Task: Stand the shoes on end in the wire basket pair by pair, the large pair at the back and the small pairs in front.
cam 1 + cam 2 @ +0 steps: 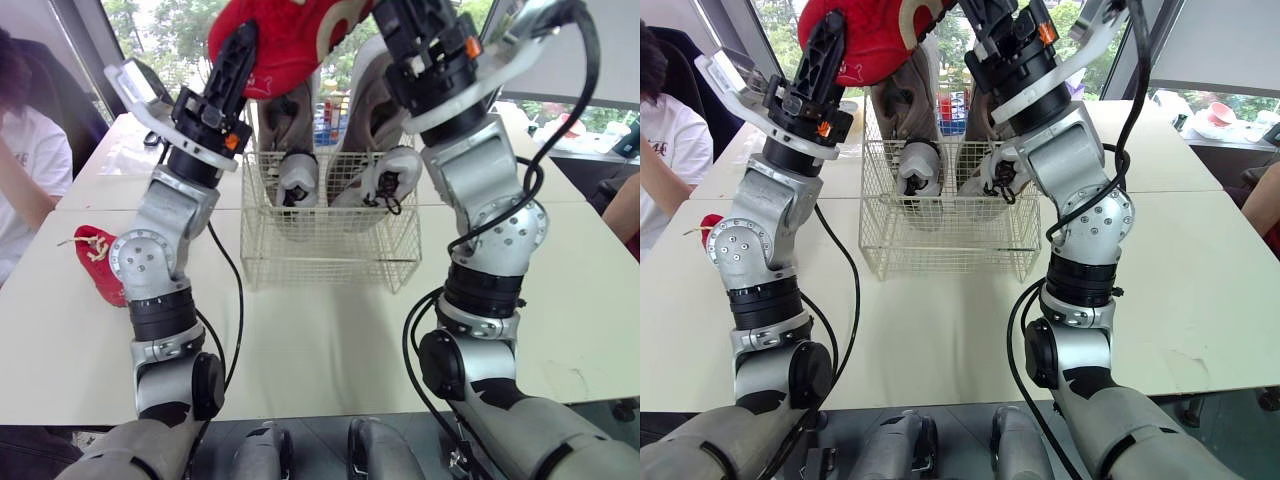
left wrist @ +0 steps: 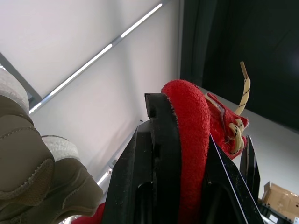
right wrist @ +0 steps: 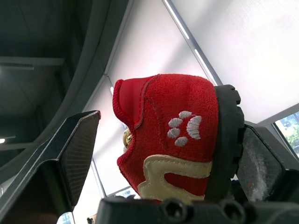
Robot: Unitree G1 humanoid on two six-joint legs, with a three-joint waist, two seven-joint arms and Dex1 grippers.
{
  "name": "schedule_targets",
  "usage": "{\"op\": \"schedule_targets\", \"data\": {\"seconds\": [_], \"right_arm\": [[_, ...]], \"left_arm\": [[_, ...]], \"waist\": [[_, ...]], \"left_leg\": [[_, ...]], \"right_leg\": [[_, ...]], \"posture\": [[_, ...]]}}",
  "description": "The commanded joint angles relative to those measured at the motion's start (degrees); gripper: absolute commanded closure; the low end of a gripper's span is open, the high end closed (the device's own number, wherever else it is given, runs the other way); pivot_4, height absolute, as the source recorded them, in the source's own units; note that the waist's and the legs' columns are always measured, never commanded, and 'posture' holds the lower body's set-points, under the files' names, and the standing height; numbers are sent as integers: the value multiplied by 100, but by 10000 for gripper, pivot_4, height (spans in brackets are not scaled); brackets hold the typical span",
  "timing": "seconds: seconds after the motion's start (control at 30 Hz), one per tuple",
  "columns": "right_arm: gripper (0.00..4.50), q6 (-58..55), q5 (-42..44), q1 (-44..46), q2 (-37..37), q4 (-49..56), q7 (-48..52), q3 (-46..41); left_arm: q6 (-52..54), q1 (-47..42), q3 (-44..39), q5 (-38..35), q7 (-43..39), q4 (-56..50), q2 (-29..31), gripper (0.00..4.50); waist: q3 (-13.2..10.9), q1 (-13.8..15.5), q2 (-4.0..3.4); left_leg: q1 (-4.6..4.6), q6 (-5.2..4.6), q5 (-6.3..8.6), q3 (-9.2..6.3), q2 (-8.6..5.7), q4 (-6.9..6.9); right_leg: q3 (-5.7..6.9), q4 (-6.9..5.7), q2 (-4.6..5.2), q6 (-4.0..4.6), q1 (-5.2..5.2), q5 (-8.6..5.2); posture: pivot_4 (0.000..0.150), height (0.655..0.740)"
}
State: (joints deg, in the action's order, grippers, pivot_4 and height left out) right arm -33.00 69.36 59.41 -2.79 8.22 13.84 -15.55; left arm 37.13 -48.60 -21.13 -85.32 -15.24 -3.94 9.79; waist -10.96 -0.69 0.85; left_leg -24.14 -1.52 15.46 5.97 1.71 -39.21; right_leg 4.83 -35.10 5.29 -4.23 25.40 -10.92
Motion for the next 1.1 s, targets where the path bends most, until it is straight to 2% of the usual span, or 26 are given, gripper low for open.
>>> {"op": "schedule_targets", "data": {"seconds": [0.03,0.07,0.1,0.17,0.2,0.43,0.5,0.53,0.7,0.73,0.8,0.87,0.93,1.1], "right_arm": [[16666,72,102,172,20,214,86,85],[19876,56,112,163,13,222,71,87],[25712,38,109,154,-3,232,73,97],[34287,21,107,145,-22,244,77,109],[37190,16,108,141,-31,245,73,114],[37190,13,43,106,-48,310,14,135],[37531,12,37,101,-48,329,11,138],[37531,13,35,101,-49,336,11,139],[37531,68,136,262,-206,215,80,-74],[37531,82,186,329,-265,167,83,-154],[37531,93,277,451,-422,70,137,-295],[37531,51,330,627,-807,-148,356,-501],[37531,-88,297,738,-1339,-366,724,-612],[37531,-1145,278,650,-3390,-952,2692,-604]], "left_arm": [[25,11,180,263,126,-64,47,42346],[38,23,193,309,124,-78,82,42346],[47,37,208,356,96,-100,113,42346],[56,52,221,399,58,-130,136,42346],[76,64,213,366,55,-154,141,42346],[145,188,289,524,114,-313,304,42346],[207,223,311,524,131,-370,360,32076],[246,244,326,514,104,-414,392,28936],[474,555,359,384,261,-945,678,2607],[498,636,358,412,342,-1070,758,533],[596,806,371,426,553,-1287,932,533],[600,1105,237,171,859,-1645,1067,533],[583,1369,209,232,1136,-2003,1240,533],[605,2171,19,394,1738,-2848,1961,533]], "waist": [[0,1,0],[0,1,0],[0,2,0],[0,2,0],[0,-1,0],[0,0,0],[0,5,0],[0,1,0],[-1,-5,-1],[-2,-5,-3],[-2,-7,-2],[-3,-6,-4],[-3,6,-4],[-3,12,-5]], "left_leg": [[0,-1,0,0,0,0],[0,-2,1,0,0,0],[0,-3,2,0,0,0],[-1,-3,2,0,0,0],[-1,-4,2,0,0,0],[-1,-4,3,0,1,0],[-2,-4,3,0,1,0],[-2,-4,3,0,1,0],[-4,-4,3,-1,3,3],[-5,-4,3,-1,3,3],[-8,-4,3,-2,3,2],[-8,-4,3,-2,3,3],[-8,-5,3,-3,3,3],[-12,-21,13,-1,-3,3]], "right_leg": [[0,0,0,0,0,0],[0,0,0,0,0,0],[0,0,0,0,0,0],[0,0,0,0,0,0],[0,0,0,0,0,0],[0,1,0,0,2,0],[0,2,0,0,2,0],[0,2,0,0,2,0],[0,2,0,0,5,0],[0,2,0,0,5,0],[0,2,0,1,7,0],[0,2,1,1,7,0],[0,3,2,1,8,-1],[1,17,11,3,7,-2]], "posture": [[1500,7400],[1500,7400],[1500,7400],[1500,7400],[1500,7400],[1500,7400],[1500,7400],[1500,7400],[1500,7400],[1500,7400],[1500,7400],[1500,7400],[1500,7400],[1500,7400]]}}
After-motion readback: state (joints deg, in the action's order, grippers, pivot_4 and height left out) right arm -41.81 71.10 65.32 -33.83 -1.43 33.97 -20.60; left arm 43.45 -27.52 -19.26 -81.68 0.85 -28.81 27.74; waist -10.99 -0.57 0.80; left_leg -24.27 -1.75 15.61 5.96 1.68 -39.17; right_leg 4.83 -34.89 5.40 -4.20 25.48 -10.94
